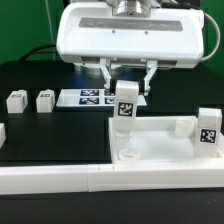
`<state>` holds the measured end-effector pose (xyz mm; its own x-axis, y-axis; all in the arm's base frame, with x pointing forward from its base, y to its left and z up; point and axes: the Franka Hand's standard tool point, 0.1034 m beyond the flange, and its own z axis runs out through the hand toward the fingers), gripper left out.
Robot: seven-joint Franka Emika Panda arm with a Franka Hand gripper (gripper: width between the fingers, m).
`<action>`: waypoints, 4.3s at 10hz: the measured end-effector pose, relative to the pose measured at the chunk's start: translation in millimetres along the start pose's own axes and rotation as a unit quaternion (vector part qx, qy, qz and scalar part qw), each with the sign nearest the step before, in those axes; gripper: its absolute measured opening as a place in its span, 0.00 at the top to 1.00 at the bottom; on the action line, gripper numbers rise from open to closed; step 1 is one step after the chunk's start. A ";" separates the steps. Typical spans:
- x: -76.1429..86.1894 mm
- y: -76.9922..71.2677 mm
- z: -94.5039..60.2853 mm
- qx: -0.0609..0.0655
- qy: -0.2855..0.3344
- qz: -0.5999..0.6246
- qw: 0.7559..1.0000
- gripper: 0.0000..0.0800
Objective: Assemble square table
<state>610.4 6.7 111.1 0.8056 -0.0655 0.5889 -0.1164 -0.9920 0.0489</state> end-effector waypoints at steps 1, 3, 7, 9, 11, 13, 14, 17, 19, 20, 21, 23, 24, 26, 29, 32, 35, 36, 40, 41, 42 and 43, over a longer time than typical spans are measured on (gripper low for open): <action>0.2 -2.7 3.2 0.001 0.000 -0.001 1.000 0.64; -1.8 -8.0 8.4 0.001 -0.002 0.002 1.000 0.64; -4.8 -8.3 17.3 -0.003 -0.004 0.002 1.000 0.64; -7.0 -8.1 23.2 -0.005 -0.003 -0.001 1.000 0.64; -6.7 -8.3 23.5 -0.005 -0.002 -0.005 1.000 0.64; -7.0 -8.1 23.6 -0.006 -0.003 -0.009 1.000 0.64; -7.0 -8.1 23.7 -0.006 -0.003 -0.010 1.000 0.39; -7.0 -8.1 23.7 -0.006 -0.003 -0.015 1.000 0.20; -7.0 -8.1 23.7 -0.006 -0.003 -0.019 1.000 0.19; -7.0 -8.1 23.7 -0.006 -0.003 -0.020 1.000 0.19; -7.0 -8.1 23.7 -0.006 -0.003 -0.021 1.000 0.19; -6.0 0.2 20.9 -0.002 -0.049 -0.015 0.999 0.19; -0.6 0.9 15.4 0.005 -0.083 -0.005 0.997 0.19; -5.2 -0.7 15.8 0.011 -0.141 0.000 0.990 0.19; -2.1 -4.6 16.2 0.021 -0.262 0.008 0.965 0.19; 2.0 -2.5 27.5 0.019 -0.298 0.008 0.954 0.19; -1.0 -3.3 33.5 0.010 -0.298 0.026 0.954 0.22; -1.3 -2.8 33.6 0.010 -0.299 0.028 0.954 0.22; -1.7 -3.6 33.7 -0.027 -0.298 0.146 0.943 0.64; -1.7 -3.9 33.7 -0.036 -0.297 0.176 0.938 0.64; -1.7 -4.0 33.7 -0.046 -0.296 0.210 0.931 0.64; -1.7 -4.0 33.7 -0.055 -0.294 0.237 0.924 0.64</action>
Offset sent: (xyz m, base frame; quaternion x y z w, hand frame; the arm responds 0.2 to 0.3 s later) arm 0.0096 0.0094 -0.0042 -0.0026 0.0067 0.0137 0.9999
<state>629.1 7.2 82.7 0.8220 -0.5688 0.0264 -0.5690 -0.8223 -0.0012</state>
